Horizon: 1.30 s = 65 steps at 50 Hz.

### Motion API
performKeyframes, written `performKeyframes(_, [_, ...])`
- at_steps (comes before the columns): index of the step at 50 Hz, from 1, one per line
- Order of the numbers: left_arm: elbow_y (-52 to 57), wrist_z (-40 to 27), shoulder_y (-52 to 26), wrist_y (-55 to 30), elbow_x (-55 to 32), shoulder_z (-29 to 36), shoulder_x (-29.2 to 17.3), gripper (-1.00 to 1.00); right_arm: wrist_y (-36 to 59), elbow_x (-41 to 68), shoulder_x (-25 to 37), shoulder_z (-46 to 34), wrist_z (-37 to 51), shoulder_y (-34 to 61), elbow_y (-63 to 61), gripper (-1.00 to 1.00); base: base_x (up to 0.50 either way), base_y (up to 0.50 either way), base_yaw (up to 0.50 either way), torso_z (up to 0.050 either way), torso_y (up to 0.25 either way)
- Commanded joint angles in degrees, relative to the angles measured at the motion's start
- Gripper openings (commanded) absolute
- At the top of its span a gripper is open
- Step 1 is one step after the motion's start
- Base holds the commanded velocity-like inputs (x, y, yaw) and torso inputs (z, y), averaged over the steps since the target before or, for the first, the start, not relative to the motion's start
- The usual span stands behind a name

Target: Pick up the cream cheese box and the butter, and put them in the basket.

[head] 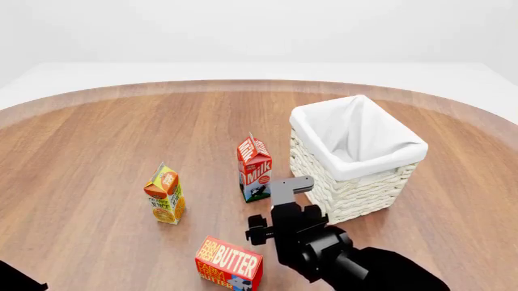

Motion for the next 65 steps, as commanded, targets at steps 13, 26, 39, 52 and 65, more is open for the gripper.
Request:
performKeyframes(13, [-1.4, 0.4, -0.2, 1.0, 0.1, 0.2, -0.3, 1.0, 0.3, -0.3, 0.0, 0.0, -0.1, 0.4, -0.3, 1.0, 0.0, 0.0, 0.0, 0.0, 0.0])
performKeyframes(26, [0.5, -0.2, -0.1, -1.6, 1.6, 0.5, -0.5, 1.0, 0.6, -1.0, 0.0, 0.0, 0.4, 1.0, -0.4, 1.0, 0.0, 0.0, 0.0, 0.001, -0.05])
performKeyframes(39, [0.0, 0.0, -0.1, -0.3, 1.1, 0.5, -0.6, 1.0, 0.6, -1.1, 0.0, 0.1, 0.6, 1.0, -0.6, 1.0, 0.0, 0.0, 0.0, 0.001, -0.03])
performKeyframes(52, [-1.3, 0.3, -0.6, 0.7, 1.0, 0.4, -0.8, 1.0, 0.5, -0.6, 0.0, 0.0, 0.5, 1.4, -0.4, 1.0, 0.0, 0.0, 0.0, 0.0, 0.0])
performKeyframes(65, [-1.0, 0.0, -0.4, 0.4, 1.0, 0.5, -0.8, 1.0, 0.7, -1.0, 0.0, 0.1, 0.4, 1.2, -0.4, 1.0, 0.0, 0.0, 0.0, 0.0, -0.08])
